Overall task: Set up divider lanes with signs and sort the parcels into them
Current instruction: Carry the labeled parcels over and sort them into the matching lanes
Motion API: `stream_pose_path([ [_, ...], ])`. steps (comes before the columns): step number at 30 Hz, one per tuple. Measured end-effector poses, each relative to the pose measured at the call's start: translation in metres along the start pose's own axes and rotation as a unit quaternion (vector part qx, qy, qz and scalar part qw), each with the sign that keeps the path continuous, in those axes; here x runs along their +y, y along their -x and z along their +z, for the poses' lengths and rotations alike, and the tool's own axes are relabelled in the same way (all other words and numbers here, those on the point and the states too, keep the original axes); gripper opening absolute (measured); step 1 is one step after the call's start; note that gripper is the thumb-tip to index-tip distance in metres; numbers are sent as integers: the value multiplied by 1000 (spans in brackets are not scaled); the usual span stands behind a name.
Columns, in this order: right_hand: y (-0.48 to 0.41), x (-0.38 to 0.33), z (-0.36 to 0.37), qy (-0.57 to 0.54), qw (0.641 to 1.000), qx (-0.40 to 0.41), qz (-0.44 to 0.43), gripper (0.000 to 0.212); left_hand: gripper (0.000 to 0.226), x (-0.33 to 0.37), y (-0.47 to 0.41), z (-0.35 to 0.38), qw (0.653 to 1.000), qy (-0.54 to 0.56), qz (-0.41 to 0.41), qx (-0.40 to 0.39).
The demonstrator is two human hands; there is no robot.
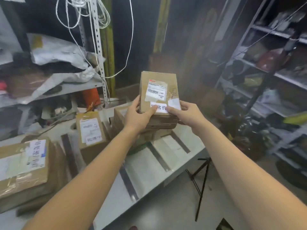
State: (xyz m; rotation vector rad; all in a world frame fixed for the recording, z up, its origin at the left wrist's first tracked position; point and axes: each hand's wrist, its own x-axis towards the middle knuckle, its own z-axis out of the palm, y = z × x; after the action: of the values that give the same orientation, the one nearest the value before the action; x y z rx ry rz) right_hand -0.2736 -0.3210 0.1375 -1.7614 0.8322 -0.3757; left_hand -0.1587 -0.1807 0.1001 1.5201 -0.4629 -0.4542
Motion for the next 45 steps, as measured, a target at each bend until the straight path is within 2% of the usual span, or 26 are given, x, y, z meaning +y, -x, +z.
stream_pose_path([
  [3, -41, 8, -24, 10, 1000, 0, 7, 62, 67, -7, -33, 31, 1000, 8, -16, -16],
  [10, -114, 28, -64, -4, 999, -46, 8, 53, 55, -27, -80, 83, 999, 6, -52, -6],
  [16, -181, 50, -80, 2, 991, -131, 9, 48, 58, -55, -111, 119, 995, -27, -77, 57],
  [23, -242, 75, -80, 9, 974, -228, 5, 51, 53, -67, -127, 142, 980, -67, -121, 146],
  [30, -271, 107, -77, 24, 965, -262, 8, 57, 62, -82, -131, 156, 971, -92, -153, 159],
  [33, -274, 113, -79, 21, 964, -267, -2, 57, 64, -85, -132, 160, 971, -90, -149, 163],
  [37, -274, 112, -80, 83, 964, -252, -35, 56, 66, -83, -129, 163, 969, -111, -142, 171],
  [41, -271, 97, -79, 154, 963, -195, -107, 54, 74, -68, -124, 158, 960, -169, -130, 184],
  [45, -264, 78, -69, 208, 947, -141, -201, 51, 64, -50, -112, 141, 943, -258, -96, 187],
])
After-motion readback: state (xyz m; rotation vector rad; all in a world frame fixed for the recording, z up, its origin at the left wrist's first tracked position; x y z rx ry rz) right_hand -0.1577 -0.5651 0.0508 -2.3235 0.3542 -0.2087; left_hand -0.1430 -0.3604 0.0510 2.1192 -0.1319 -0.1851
